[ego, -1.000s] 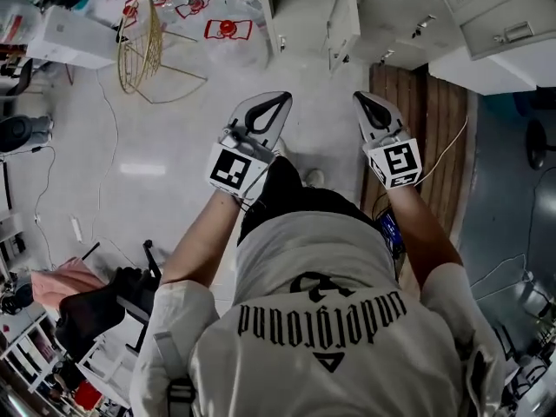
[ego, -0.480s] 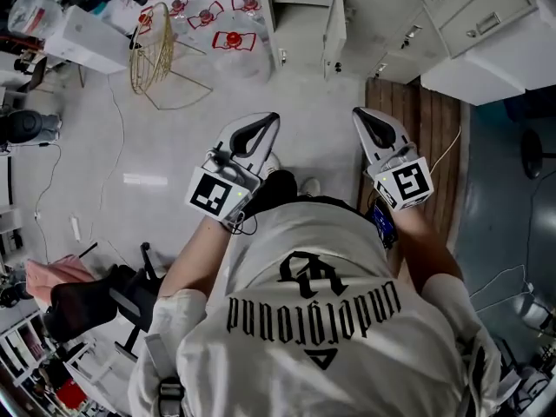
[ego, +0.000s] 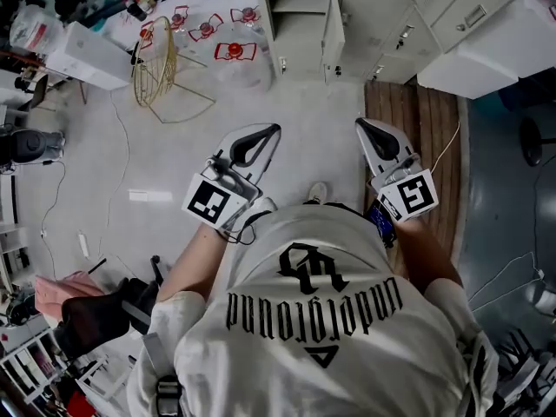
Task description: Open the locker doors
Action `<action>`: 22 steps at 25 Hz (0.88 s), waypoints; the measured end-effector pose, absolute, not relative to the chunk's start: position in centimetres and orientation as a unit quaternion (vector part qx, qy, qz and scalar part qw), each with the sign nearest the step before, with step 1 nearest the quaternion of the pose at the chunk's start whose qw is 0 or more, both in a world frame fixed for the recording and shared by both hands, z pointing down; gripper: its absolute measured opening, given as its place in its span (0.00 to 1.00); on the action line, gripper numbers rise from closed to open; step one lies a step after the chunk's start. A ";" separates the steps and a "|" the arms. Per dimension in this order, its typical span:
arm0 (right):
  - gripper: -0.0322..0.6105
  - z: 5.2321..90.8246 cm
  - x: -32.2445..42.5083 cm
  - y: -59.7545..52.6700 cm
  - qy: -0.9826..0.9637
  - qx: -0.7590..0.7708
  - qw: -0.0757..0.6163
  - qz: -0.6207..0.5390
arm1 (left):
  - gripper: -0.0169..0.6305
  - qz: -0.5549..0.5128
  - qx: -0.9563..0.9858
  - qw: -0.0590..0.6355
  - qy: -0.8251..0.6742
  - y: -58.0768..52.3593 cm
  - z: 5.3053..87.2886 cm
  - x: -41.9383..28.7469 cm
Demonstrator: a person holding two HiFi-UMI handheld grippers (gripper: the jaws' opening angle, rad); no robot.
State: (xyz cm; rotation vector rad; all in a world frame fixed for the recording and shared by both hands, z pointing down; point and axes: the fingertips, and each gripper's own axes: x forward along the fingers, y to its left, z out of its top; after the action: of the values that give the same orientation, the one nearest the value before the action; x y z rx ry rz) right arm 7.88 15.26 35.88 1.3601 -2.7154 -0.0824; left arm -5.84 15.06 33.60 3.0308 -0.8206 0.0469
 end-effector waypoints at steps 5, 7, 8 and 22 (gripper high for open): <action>0.06 34.3 5.1 17.3 -0.882 0.468 0.045 -0.035 | 0.04 0.007 0.971 -0.013 -0.237 16.5 31.6 -8.7; 0.06 33.7 3.9 18.1 -0.879 0.474 0.044 -0.039 | 0.04 0.011 0.973 -0.007 -0.232 17.2 31.3 -10.3; 0.06 33.4 3.2 18.5 -0.877 0.478 0.042 -0.040 | 0.04 0.010 0.973 -0.009 -0.230 17.5 31.0 -11.1; 0.06 32.2 -5.3 24.2 -0.858 0.509 0.036 -0.061 | 0.04 -0.003 0.980 -0.023 -0.200 21.4 30.6 -20.2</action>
State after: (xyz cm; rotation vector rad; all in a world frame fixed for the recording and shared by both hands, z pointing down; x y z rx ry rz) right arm -5.30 24.22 32.16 1.5635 -2.6357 -0.1878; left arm -20.25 21.39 30.60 3.1225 -0.6368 -0.0107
